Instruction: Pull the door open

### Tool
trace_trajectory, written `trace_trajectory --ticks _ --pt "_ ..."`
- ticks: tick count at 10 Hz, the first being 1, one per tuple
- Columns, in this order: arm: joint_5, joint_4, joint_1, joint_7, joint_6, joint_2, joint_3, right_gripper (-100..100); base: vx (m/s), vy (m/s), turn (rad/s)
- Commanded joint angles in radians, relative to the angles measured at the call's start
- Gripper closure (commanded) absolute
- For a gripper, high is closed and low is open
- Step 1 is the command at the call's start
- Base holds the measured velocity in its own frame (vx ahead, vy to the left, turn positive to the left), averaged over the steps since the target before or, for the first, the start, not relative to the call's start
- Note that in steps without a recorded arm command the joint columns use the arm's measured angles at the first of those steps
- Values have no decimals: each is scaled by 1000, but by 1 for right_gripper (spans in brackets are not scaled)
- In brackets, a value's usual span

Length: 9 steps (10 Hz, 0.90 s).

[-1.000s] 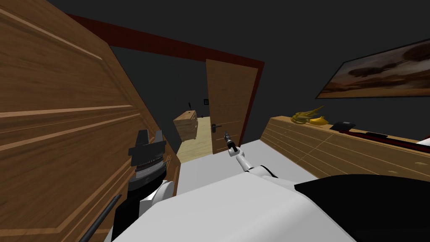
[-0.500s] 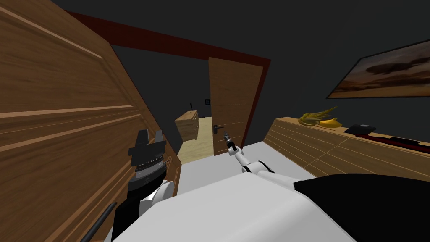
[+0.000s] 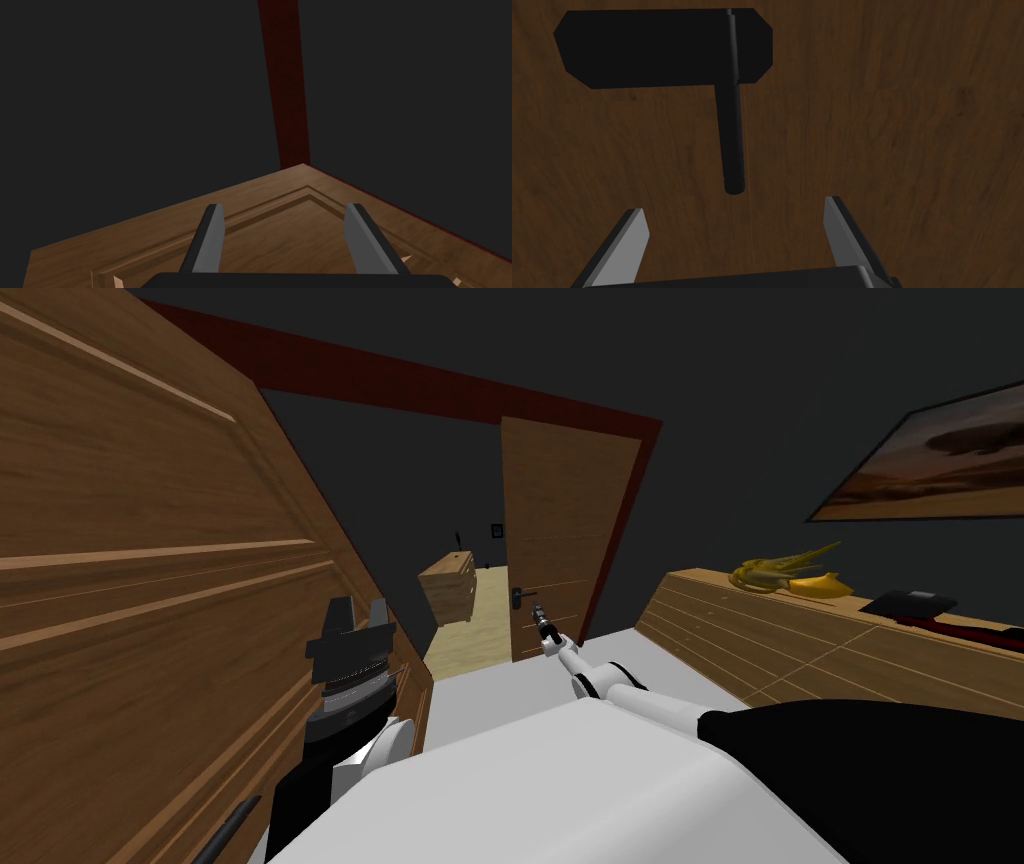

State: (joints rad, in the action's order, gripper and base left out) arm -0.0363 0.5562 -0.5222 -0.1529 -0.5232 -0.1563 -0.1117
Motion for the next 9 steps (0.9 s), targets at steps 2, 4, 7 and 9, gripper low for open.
trace_trajectory --ticks 2,4,7,9 --pt "-2 -41 -24 -6 1 -1 -4 -100 67 11 33" --pt "2 -29 -6 -26 0 -29 -4 -100 51 31 88" --pt "10 -42 8 -60 -14 -78 -9 -100 132 64 137" --pt "14 -49 17 -79 -21 -106 -11 -100 136 68 119"
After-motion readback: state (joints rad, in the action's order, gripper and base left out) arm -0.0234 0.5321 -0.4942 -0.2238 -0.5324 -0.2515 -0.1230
